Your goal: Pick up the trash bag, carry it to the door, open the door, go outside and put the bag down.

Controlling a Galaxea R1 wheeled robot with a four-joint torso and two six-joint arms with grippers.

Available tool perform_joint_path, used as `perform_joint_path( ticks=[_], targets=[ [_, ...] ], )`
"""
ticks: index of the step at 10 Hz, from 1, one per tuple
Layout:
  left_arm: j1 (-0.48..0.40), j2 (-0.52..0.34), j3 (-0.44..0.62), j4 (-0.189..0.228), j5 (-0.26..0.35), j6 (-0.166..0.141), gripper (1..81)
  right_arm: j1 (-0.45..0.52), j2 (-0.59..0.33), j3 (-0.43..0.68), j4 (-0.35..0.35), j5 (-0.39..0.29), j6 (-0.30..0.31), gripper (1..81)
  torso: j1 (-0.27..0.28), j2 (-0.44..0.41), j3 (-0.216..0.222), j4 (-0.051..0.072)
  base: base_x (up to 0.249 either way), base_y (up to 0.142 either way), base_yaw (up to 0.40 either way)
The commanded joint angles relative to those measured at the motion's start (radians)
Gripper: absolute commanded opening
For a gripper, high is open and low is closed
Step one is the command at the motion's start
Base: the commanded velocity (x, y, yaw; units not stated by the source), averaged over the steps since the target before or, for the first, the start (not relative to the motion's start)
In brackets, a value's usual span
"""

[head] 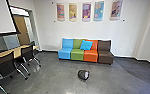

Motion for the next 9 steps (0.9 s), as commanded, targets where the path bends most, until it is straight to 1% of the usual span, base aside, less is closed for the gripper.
perform_joint_path(
  ticks=[1, 9],
  targets=[
    [-0.048, 0.003, 0.012, -0.008, 0.054, -0.003, 81.1, 0.050, -0.009, 0.009, 0.006, -0.058, -0.005, 81.1, 0.000, 0.000, 0.000, 0.000, 0.159, 0.000, 0.000],
    [-0.048, 0.010, 0.010, -0.008, 0.054, -0.003, 81.1, 0.048, -0.009, 0.003, 0.006, -0.058, -0.005, 81.1, 0.000, 0.000, 0.000, 0.000, 0.157, 0.000, 0.000]
  ],
)
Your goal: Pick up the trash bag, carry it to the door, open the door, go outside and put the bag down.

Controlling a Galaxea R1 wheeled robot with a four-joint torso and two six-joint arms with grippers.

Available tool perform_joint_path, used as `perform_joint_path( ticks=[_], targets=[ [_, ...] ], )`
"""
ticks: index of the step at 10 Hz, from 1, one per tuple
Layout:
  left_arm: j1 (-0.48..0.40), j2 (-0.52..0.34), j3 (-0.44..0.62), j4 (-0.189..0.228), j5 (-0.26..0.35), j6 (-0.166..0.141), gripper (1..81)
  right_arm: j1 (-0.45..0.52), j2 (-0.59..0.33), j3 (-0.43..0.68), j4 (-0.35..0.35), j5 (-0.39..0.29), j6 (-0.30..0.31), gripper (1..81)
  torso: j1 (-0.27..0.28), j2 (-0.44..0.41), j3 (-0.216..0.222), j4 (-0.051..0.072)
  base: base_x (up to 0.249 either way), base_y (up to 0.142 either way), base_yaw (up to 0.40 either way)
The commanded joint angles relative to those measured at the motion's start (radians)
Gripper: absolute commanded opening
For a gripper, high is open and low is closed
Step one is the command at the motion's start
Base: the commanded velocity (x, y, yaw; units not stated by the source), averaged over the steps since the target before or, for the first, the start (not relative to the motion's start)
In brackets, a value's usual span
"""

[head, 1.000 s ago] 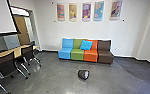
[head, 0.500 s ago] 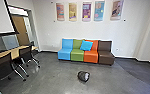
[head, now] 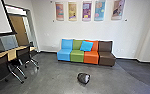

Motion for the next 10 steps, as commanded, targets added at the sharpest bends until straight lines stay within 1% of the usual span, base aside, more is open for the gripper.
perform_joint_path(
  ticks=[1, 10],
  targets=[
    [-0.048, 0.006, 0.010, -0.006, 0.054, -0.003, 81.1, 0.050, -0.008, 0.009, 0.007, -0.058, -0.005, 81.1, 0.000, 0.000, 0.000, 0.000, 0.156, 0.000, 0.000],
    [-0.049, 0.001, 0.010, -0.009, 0.052, -0.004, 81.1, 0.051, -0.004, -0.001, 0.008, -0.058, -0.005, 81.1, 0.000, 0.000, 0.000, 0.000, 0.154, 0.000, 0.000]
  ],
)
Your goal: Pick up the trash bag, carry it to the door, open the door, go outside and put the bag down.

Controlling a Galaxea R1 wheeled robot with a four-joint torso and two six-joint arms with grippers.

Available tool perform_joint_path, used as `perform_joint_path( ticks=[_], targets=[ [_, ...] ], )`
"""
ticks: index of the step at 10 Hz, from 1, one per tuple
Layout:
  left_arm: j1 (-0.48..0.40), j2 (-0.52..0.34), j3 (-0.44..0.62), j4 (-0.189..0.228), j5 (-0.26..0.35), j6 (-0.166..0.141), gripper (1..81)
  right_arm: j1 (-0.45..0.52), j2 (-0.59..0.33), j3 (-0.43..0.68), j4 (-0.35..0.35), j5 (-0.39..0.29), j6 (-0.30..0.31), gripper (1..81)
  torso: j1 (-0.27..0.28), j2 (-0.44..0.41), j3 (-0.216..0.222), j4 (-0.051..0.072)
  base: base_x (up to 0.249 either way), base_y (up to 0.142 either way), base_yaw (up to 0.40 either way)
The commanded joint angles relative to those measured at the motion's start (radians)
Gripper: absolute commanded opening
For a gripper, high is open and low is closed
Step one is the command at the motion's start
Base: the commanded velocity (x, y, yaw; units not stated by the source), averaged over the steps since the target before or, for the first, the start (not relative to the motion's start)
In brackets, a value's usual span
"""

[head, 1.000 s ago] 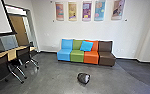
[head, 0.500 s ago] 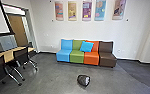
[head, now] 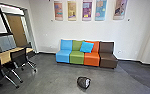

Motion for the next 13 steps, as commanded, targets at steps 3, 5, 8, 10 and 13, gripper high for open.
perform_joint_path(
  ticks=[3, 5, 8, 10, 13],
  targets=[
    [-0.048, -0.007, 0.011, -0.009, 0.053, -0.002, 81.1, 0.049, -0.007, 0.006, 0.008, -0.058, -0.004, 81.1, 0.000, 0.000, 0.000, 0.000, 0.152, -0.022, 0.000],
    [-0.048, -0.005, 0.011, -0.008, 0.053, -0.002, 81.1, 0.047, -0.007, 0.006, 0.008, -0.058, -0.004, 81.1, 0.000, 0.000, 0.000, 0.000, 0.152, -0.073, 0.000],
    [-0.048, -0.007, 0.011, -0.009, 0.053, -0.002, 81.1, 0.049, -0.007, 0.006, 0.009, -0.058, -0.004, 81.1, 0.000, 0.000, 0.000, 0.000, 0.152, -0.073, 0.000],
    [-0.048, -0.007, 0.011, -0.009, 0.053, -0.002, 81.1, 0.047, -0.007, 0.006, 0.011, -0.055, -0.004, 81.1, 0.000, 0.000, 0.000, 0.000, 0.151, -0.073, 0.000],
    [-0.048, -0.004, 0.011, -0.008, 0.054, -0.002, 81.1, 0.046, -0.008, 0.006, 0.011, -0.051, -0.004, 81.1, 0.001, 0.001, -0.001, 0.000, 0.151, -0.073, 0.000]
  ],
)
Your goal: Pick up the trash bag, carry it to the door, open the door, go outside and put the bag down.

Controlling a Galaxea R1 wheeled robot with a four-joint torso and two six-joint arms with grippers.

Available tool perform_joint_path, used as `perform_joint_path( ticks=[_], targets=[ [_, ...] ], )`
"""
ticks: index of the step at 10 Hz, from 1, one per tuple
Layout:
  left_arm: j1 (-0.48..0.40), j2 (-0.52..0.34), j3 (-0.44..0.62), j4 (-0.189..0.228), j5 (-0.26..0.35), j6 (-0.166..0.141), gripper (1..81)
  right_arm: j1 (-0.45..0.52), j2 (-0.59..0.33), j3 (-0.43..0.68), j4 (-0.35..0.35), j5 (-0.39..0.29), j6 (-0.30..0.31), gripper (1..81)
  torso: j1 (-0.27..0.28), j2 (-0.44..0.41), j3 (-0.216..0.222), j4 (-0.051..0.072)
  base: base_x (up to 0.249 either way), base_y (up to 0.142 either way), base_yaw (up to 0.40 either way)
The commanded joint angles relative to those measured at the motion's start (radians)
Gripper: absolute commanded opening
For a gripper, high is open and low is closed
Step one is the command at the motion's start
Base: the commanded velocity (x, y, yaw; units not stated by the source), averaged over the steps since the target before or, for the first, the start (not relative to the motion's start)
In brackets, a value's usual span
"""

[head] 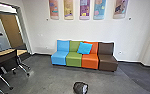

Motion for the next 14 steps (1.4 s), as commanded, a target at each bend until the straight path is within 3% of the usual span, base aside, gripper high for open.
perform_joint_path(
  ticks=[1, 4, 9, 10, 13, 14],
  targets=[
    [-0.045, -0.005, 0.011, -0.009, 0.055, -0.002, 81.1, 0.038, -0.011, 0.009, 0.009, -0.062, -0.005, 81.1, 0.000, 0.000, 0.000, 0.000, 0.152, -0.073, 0.000],
    [-0.047, -0.005, 0.011, -0.009, 0.053, -0.002, 81.1, 0.043, -0.011, 0.006, 0.009, -0.062, -0.005, 81.1, 0.000, 0.000, 0.000, 0.000, 0.151, -0.073, 0.000],
    [-0.045, 0.004, 0.011, -0.011, 0.053, -0.004, 81.1, 0.043, -0.011, 0.006, 0.000, -0.062, -0.005, 81.1, -0.001, 0.000, 0.000, 0.000, 0.137, 0.000, 0.000],
    [-0.045, 0.005, 0.011, -0.024, 0.053, -0.005, 81.1, 0.043, -0.011, 0.006, 0.000, -0.062, -0.005, 81.1, 0.000, 0.000, 0.000, 0.000, 0.117, 0.000, 0.000],
    [-0.045, 0.015, 0.011, -0.161, 0.052, -0.005, 81.1, 0.041, -0.011, 0.000, 0.004, -0.062, -0.005, 81.1, -0.001, 0.000, 0.000, 0.000, 0.116, 0.000, 0.000],
    [-0.045, 0.016, 0.011, -0.182, 0.052, -0.004, 81.1, 0.043, -0.011, -0.003, 0.006, -0.062, -0.005, 81.1, -0.001, 0.000, 0.000, 0.000, 0.115, 0.000, 0.000]
  ],
)
